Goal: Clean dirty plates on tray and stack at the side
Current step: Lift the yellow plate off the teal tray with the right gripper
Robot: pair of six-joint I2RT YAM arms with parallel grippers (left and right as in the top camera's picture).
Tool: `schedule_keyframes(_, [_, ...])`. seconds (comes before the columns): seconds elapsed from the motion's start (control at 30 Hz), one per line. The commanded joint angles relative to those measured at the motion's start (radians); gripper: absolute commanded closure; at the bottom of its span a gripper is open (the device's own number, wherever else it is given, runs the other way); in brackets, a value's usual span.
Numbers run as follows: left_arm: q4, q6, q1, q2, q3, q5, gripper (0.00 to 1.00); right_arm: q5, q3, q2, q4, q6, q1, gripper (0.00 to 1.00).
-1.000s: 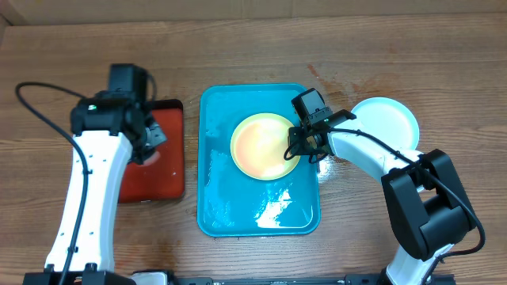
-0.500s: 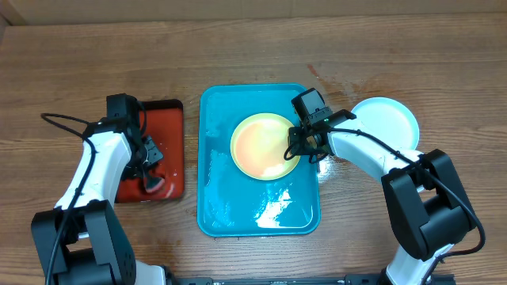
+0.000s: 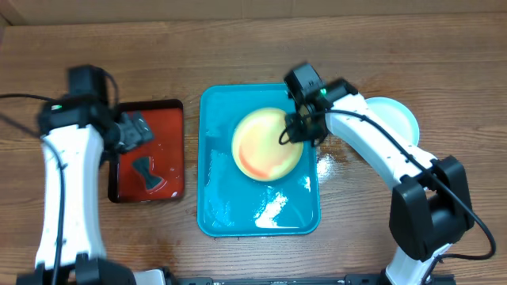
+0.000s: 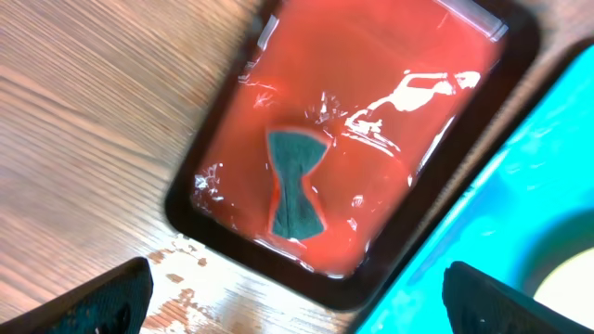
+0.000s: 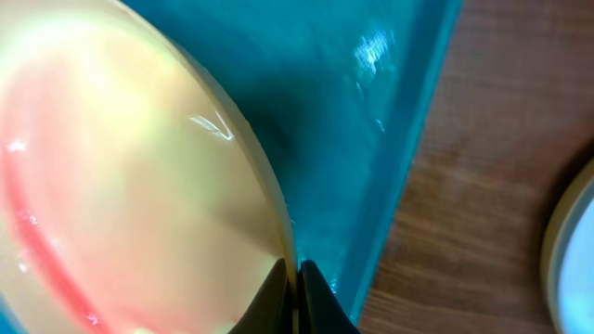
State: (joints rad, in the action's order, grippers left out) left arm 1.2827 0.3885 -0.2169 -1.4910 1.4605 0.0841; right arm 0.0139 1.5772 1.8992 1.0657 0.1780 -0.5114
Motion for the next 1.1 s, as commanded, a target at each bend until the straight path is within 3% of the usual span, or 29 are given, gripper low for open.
schedule_keyframes(0.0, [0.053, 0.000, -0.018, 0.066, 0.102, -0.027, 0.00, 0.012, 0.135, -0.043, 0.014, -0.079, -0.073, 0.96])
schedule_keyframes(0.27, [0.164, 0.000, -0.019, 0.165, 0.192, -0.068, 0.00, 0.022, 0.207, -0.031, -0.239, -0.081, -0.298, 0.96])
schedule_keyframes(0.43, [0.185, 0.000, -0.019, 0.225, 0.192, -0.064, 0.00, 0.161, 0.207, 0.038, -0.383, -0.082, -0.407, 0.96])
schedule_keyframes(0.6, [0.188, -0.001, -0.019, 0.270, 0.192, -0.021, 0.00, 0.292, 0.207, 0.126, -0.502, -0.119, -0.462, 0.96])
schedule_keyframes(0.83, [0.215, -0.008, -0.019, 0.274, 0.192, 0.079, 0.00, 0.436, 0.207, 0.121, -0.628, -0.193, -0.509, 0.96])
schedule_keyframes(1.07, [0.213, -0.008, -0.019, 0.274, 0.192, 0.083, 0.00, 0.710, 0.207, 0.117, -0.689, -0.232, -0.574, 0.96])
